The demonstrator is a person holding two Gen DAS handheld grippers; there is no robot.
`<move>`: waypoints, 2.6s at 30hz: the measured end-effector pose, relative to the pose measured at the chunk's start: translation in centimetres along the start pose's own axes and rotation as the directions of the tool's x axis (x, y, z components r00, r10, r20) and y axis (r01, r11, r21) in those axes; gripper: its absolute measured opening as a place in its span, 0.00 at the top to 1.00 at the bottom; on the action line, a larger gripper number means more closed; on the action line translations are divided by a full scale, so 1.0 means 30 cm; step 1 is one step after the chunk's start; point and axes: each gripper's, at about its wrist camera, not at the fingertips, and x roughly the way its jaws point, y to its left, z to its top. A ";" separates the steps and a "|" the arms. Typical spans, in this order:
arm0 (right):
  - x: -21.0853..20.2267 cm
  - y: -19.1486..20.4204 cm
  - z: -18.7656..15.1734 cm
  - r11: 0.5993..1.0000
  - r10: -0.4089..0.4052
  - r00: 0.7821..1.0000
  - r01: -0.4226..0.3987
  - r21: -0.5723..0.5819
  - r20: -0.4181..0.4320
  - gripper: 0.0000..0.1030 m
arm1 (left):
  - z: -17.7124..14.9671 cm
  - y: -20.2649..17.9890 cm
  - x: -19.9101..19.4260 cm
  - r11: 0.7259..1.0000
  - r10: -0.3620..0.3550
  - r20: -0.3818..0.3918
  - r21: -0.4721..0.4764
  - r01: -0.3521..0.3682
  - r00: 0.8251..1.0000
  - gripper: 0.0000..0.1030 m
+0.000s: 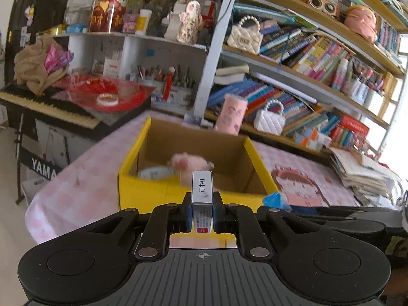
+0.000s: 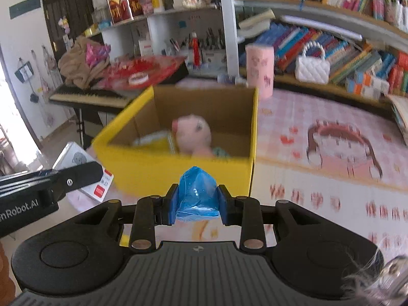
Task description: Organize objects
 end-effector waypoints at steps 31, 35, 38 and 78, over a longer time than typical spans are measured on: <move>0.574 -0.042 0.228 0.918 0.180 0.938 -0.268 -0.292 -0.297 0.71 | 0.104 0.024 0.477 0.974 0.195 -0.165 -0.087 -0.211 0.967 0.88; 0.565 -0.043 0.226 0.918 0.180 0.940 -0.266 -0.294 -0.290 0.70 | 0.099 0.017 0.489 0.977 0.175 -0.187 -0.089 -0.195 0.966 0.87; 0.553 -0.043 0.222 0.919 0.174 0.948 -0.253 -0.302 -0.266 0.65 | 0.100 0.010 0.479 0.978 0.176 -0.179 -0.077 -0.192 0.968 0.84; -0.178 -0.096 -0.191 0.925 -0.372 0.927 0.366 0.102 0.052 0.16 | -0.124 -0.096 -0.055 0.987 -0.031 -0.017 0.155 0.034 0.999 0.08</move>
